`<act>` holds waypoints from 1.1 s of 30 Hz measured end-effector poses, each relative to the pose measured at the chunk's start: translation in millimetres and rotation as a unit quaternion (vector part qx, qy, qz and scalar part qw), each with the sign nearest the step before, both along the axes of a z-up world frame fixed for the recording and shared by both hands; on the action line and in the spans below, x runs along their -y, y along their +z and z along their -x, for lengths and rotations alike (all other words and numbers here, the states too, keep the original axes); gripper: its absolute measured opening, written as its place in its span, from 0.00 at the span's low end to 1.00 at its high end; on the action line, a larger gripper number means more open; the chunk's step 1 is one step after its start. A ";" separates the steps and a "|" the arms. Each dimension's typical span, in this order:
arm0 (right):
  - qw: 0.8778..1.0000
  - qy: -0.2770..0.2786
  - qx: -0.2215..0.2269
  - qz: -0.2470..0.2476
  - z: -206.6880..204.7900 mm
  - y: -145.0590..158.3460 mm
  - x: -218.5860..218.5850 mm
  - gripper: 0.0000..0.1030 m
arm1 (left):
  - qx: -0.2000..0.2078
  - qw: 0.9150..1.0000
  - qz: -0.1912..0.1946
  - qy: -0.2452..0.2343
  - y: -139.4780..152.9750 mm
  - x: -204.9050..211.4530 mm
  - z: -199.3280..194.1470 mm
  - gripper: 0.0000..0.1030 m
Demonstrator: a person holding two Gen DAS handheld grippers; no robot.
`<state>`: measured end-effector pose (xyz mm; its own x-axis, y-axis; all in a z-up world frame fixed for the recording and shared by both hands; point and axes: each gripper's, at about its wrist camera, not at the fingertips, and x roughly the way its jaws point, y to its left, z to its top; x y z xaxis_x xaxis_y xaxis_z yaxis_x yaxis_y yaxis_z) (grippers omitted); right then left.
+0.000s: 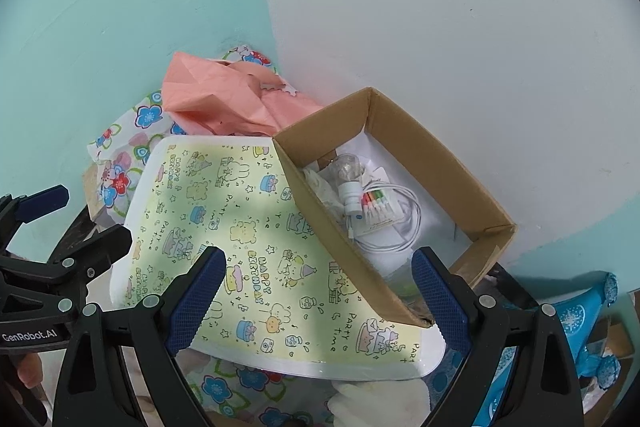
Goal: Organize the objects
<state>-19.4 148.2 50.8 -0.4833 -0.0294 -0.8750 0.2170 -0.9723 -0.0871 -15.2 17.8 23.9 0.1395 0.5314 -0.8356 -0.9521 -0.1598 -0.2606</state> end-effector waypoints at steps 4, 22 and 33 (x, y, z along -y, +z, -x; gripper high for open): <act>1.000 -0.001 0.000 0.000 -0.3 0.1 0.2 0.93 | -0.001 1.000 0.000 0.003 0.2 0.7 0.5 1.00; 1.000 0.000 0.002 0.003 0.5 3.2 -0.9 0.93 | 0.000 1.000 -0.010 0.012 5.8 0.9 4.4 1.00; 1.000 0.000 0.008 0.017 2.6 7.0 -3.8 0.93 | -0.001 1.000 -0.012 0.016 6.4 -1.7 4.0 1.00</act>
<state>-22.0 152.0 57.8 -0.4691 -0.0593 -0.8812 0.2188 -0.9744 -0.0509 -19.2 19.5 30.3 0.1212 0.5551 -0.8229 -0.9471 -0.1834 -0.2632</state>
